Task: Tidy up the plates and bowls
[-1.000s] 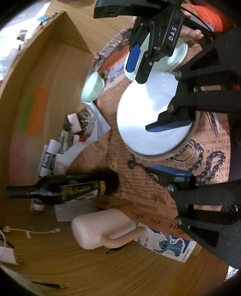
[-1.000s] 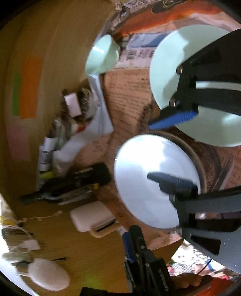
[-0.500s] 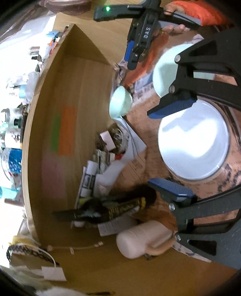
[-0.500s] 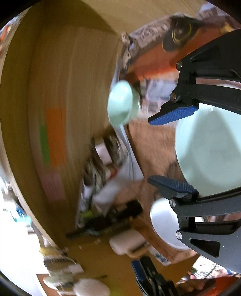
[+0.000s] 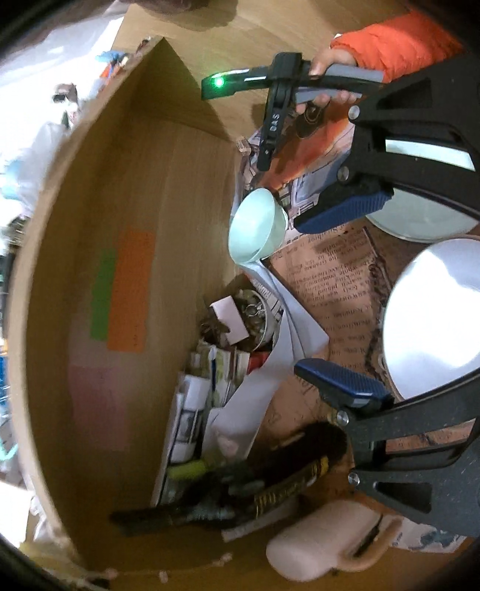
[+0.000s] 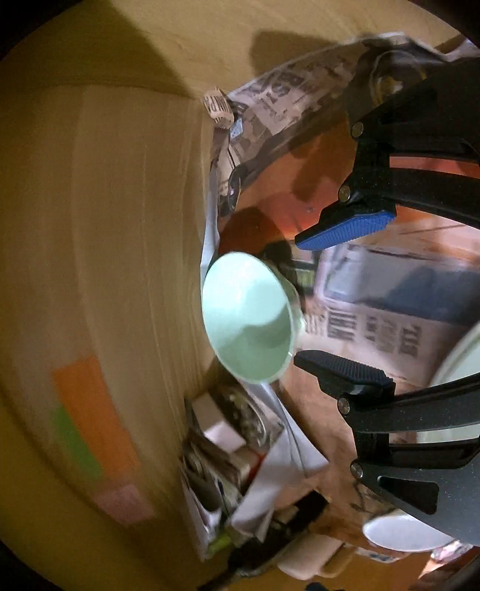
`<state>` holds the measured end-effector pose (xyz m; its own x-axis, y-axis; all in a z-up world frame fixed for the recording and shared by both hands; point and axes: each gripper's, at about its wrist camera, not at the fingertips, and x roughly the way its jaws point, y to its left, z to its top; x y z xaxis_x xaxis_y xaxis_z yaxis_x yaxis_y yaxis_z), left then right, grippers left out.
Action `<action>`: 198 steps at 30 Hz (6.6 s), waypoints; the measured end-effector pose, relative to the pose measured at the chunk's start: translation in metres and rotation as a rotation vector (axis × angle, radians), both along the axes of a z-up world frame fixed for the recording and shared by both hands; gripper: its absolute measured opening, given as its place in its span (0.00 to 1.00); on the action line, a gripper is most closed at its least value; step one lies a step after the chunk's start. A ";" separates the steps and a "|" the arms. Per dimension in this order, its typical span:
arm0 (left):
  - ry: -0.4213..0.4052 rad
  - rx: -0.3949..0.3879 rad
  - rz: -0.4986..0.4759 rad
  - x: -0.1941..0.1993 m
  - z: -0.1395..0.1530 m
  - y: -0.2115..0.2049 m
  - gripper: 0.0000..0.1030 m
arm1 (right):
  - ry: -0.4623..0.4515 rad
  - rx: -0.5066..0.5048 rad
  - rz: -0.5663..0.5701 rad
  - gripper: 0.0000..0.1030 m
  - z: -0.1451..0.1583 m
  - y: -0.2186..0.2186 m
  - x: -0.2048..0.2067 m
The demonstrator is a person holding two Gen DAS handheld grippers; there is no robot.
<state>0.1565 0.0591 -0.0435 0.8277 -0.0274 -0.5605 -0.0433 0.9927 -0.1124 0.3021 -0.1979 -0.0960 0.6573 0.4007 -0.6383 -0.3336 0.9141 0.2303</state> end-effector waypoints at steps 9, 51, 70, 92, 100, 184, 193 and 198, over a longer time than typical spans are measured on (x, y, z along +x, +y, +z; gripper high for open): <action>0.135 -0.046 -0.009 0.051 -0.026 0.007 0.68 | 0.182 0.061 -0.016 0.39 -0.034 0.001 0.077; 0.535 -0.112 -0.154 0.180 -0.100 -0.024 0.28 | 0.194 -0.029 0.245 0.23 -0.042 0.016 0.026; 0.475 -0.057 -0.166 0.161 -0.084 -0.041 0.12 | 0.140 0.009 0.234 0.21 -0.019 0.012 0.012; 0.211 -0.088 -0.106 0.018 -0.007 -0.027 0.12 | -0.036 0.032 0.317 0.21 0.041 0.030 -0.080; 0.155 -0.091 -0.037 -0.028 0.000 0.004 0.12 | -0.070 0.041 0.385 0.21 0.046 0.056 -0.112; 0.198 -0.229 0.140 -0.116 -0.069 0.096 0.51 | 0.079 0.003 0.475 0.52 -0.012 0.128 -0.142; 0.230 -0.292 0.094 -0.107 -0.089 0.093 0.51 | 0.142 0.002 0.488 0.51 -0.023 0.134 -0.139; 0.217 -0.302 0.085 -0.106 -0.090 0.092 0.49 | 0.167 0.032 0.486 0.43 -0.026 0.136 -0.137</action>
